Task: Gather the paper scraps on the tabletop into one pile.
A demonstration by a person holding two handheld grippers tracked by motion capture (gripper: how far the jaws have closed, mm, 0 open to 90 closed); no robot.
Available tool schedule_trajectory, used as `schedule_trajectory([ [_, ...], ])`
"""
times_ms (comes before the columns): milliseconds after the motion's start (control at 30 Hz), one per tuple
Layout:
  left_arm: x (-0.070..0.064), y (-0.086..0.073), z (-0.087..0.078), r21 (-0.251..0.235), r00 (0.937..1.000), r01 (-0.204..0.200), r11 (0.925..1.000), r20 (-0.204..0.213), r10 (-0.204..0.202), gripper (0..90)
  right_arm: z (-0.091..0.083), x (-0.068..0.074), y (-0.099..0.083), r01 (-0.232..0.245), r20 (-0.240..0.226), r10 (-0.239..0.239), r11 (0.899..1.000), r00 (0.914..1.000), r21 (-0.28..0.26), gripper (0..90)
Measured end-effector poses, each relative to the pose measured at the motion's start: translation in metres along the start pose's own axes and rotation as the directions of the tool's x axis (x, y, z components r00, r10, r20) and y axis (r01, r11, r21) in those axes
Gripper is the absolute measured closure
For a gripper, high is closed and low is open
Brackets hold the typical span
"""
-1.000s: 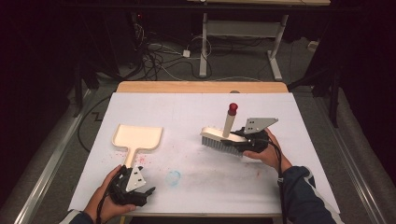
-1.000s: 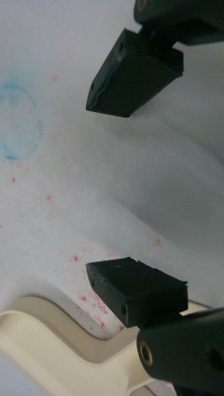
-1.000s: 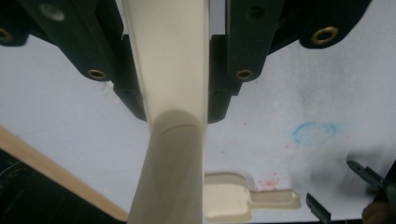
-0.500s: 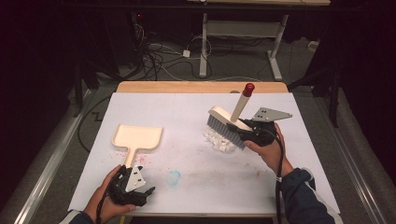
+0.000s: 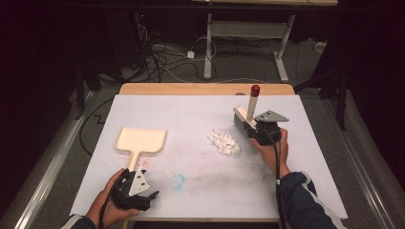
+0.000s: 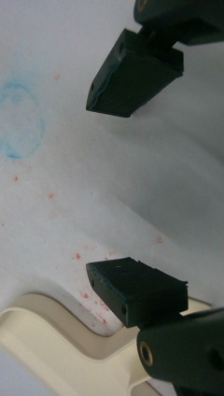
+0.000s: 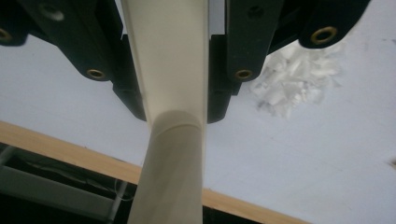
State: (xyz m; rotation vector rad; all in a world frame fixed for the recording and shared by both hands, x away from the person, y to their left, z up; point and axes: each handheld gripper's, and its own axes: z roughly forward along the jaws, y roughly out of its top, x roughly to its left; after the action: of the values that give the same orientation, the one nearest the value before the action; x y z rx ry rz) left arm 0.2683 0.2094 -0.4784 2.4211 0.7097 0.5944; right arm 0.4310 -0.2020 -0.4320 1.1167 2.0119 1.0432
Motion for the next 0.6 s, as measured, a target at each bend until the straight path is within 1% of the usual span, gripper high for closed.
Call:
schedule_trajectory([
  [67,0.0,0.0,0.0,0.0,1.0,0.001,1.0,0.001,-0.001,19.1,0.006,0.005,-0.002,0.013,-0.001,-0.013,1.0,0.9999,0.017,67.3],
  [100,0.0,0.0,0.0,0.0,1.0,0.0,1.0,0.0,0.0,19.1,0.007,0.008,-0.003,0.012,-0.001,-0.012,1.0,0.9999,0.014,67.3],
  [133,0.0,0.0,0.0,0.001,1.0,0.0,1.0,0.0,0.0,19.1,0.008,0.012,-0.002,0.029,-0.001,-0.029,1.0,0.9996,0.012,67.3],
  [233,0.0,0.0,0.0,0.0,1.0,-0.001,1.0,0.0,0.001,19.2,0.01,0.024,-0.001,0.05,-0.02,-0.049,0.999,0.9986,0.009,67.3],
  [300,0.0,0.0,0.0,-0.002,1.0,-0.001,1.0,-0.001,0.001,19.1,0.01,0.033,0.0,0.066,-0.014,-0.066,0.998,0.9977,0.013,67.3],
  [367,0.0,0.0,0.0,-0.003,1.0,-0.001,1.0,-0.003,0.001,19.1,0.01,0.038,0.001,0.072,-0.014,-0.072,0.997,0.9973,0.008,67.3],
  [467,0.0,0.0,-0.001,-0.005,1.0,0.001,1.0,-0.006,-0.001,19.1,0.009,0.041,0.002,0.082,-0.006,-0.082,0.997,0.9966,-0.002,67.3],
  [500,0.0,0.0,-0.001,-0.006,1.0,0.0,1.0,-0.007,0.0,19.1,0.007,0.041,0.002,0.086,0.0,-0.086,0.996,0.9963,-0.012,67.3],
  [567,0.0,0.0,-0.002,-0.007,1.0,0.0,1.0,-0.01,0.0,19.1,0.003,0.038,0.003,0.075,0.006,-0.075,0.997,0.9972,-0.027,67.3],
  [600,0.001,0.0,-0.002,-0.008,0.9999,0.001,1.0,-0.01,-0.001,19.1,0.002,0.035,0.003,0.081,0.006,-0.081,0.996,0.9967,-0.035,67.2],
])
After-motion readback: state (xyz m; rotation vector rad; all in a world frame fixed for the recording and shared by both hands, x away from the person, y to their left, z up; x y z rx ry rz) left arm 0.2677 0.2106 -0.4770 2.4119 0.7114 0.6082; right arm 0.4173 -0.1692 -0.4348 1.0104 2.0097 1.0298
